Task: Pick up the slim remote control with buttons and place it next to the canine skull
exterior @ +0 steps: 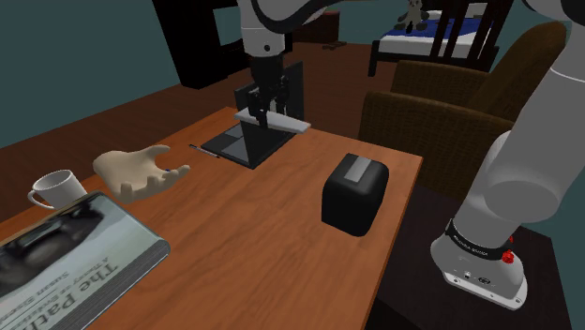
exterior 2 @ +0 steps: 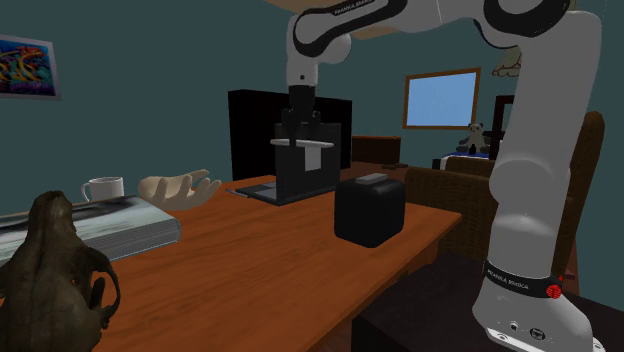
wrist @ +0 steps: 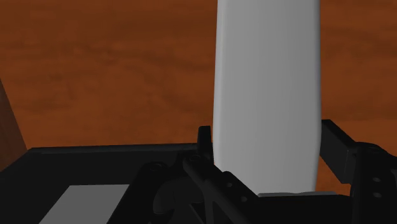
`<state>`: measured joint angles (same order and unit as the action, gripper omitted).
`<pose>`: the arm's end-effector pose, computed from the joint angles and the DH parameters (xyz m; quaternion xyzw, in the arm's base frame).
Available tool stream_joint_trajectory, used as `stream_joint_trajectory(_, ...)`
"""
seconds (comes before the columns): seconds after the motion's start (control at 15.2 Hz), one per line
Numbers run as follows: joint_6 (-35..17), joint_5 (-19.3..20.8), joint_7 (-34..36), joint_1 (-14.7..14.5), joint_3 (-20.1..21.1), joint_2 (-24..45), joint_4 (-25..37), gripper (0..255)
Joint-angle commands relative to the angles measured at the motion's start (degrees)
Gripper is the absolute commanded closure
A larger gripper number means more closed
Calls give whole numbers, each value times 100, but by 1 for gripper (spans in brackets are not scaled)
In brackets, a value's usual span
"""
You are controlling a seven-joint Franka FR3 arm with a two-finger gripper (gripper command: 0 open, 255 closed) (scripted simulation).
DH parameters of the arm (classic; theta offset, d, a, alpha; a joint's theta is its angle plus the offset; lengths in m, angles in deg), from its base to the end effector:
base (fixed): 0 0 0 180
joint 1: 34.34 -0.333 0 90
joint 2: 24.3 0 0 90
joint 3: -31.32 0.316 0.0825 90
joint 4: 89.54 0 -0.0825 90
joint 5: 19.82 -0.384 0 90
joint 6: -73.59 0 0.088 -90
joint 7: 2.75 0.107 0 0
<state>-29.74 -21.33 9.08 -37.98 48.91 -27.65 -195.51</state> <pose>0.5074 0.2032 0.5425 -0.9969 -0.0788 -0.0035 0.0052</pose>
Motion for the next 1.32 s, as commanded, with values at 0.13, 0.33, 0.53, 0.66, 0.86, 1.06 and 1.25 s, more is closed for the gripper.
stream_joint_trajectory(0.13,329,1,-4,5,-6,-4,325,255)
stream_joint_trajectory(0.33,564,8,3,6,-6,16,579,255)
stream_joint_trajectory(0.53,658,-12,122,-51,56,-41,621,255)
stream_joint_trajectory(0.66,642,-58,357,-167,184,-162,495,255)
stream_joint_trajectory(0.86,627,-123,722,-340,390,-304,357,255)
stream_joint_trajectory(1.06,622,-177,1105,-514,609,-393,281,255)
stream_joint_trajectory(1.25,622,-215,1505,-691,840,-428,264,255)
